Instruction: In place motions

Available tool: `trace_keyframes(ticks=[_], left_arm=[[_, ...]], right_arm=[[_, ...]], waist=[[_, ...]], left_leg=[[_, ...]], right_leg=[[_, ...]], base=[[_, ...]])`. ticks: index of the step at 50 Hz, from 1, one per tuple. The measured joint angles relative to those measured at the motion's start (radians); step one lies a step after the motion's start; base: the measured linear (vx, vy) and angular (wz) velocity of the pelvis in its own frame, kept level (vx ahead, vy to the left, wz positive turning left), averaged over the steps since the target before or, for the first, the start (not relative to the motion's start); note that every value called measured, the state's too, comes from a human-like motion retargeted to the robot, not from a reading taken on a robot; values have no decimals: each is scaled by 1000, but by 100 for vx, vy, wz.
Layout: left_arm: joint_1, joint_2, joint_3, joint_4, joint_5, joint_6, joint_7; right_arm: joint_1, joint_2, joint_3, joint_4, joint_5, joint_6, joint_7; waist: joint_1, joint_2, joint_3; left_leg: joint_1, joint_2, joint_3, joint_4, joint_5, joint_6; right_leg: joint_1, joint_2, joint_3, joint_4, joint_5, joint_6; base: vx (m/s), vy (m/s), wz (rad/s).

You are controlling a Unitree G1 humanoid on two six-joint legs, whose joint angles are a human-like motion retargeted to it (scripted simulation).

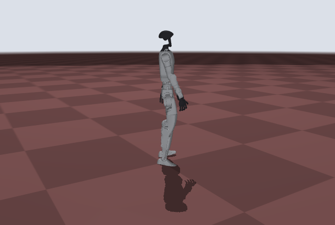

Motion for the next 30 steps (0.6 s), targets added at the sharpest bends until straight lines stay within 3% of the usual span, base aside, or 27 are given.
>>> trace_keyframes(ticks=[7, 12, 15, 20, 23, 25, 30], left_arm=[[-70, 51, 83, -75, -37, -34, 40], [-87, 92, 99, -2, -32, -31, 60], [-113, 114, 109, 97, -33, -9, 33], [-127, 98, 56, 100, -143, 129, 38], [-202, 46, -17, 100, -167, 111, 86], [-268, 19, -52, 100, -152, 82, 96], [-476, -21, -61, 100, -107, 30, 70]], right_arm=[[104, -45, -69, -107, -51, -33, 52], [187, -82, -92, -160, -88, -62, 103], [228, -103, -107, -158, -135, -67, 90], [281, -122, -137, -76, -231, -40, -14], [312, -135, -147, -4, -262, -16, -59], [331, -144, -152, 43, -280, -6, -65], [370, -163, -176, 153, -352, 63, -40]], waist=[[97, -58, 33], [85, -75, 34], [85, -79, 41], [78, -71, 67], [39, -46, 102], [0, -31, 124], [-115, -26, 184]], left_leg=[[24, -49, 20, 14, -54, 49], [44, -79, 2, 7, -77, 80], [55, -88, -1, 8, -89, 94], [68, -66, 26, 14, -109, 116], [67, -30, 44, 20, -114, 126], [63, -5, 50, 23, -110, 131], [53, 34, 25, 38, -106, 146]], right_leg=[[12, -44, 18, 15, 16, 28], [11, -64, 46, 57, 14, 52], [-2, -76, 64, 106, 22, 59], [-103, -102, 115, 330, 124, 57], [-233, -85, 200, 563, 253, 9], [-328, -76, 210, 733, 240, -13], [-520, -152, 102, 1094, 137, -97]], base=[[23, 13, -25], [27, 18, -9], [23, 21, -19], [12, 16, -35], [-5, 14, -24], [-10, 15, 6], [-12, 8, 43]])
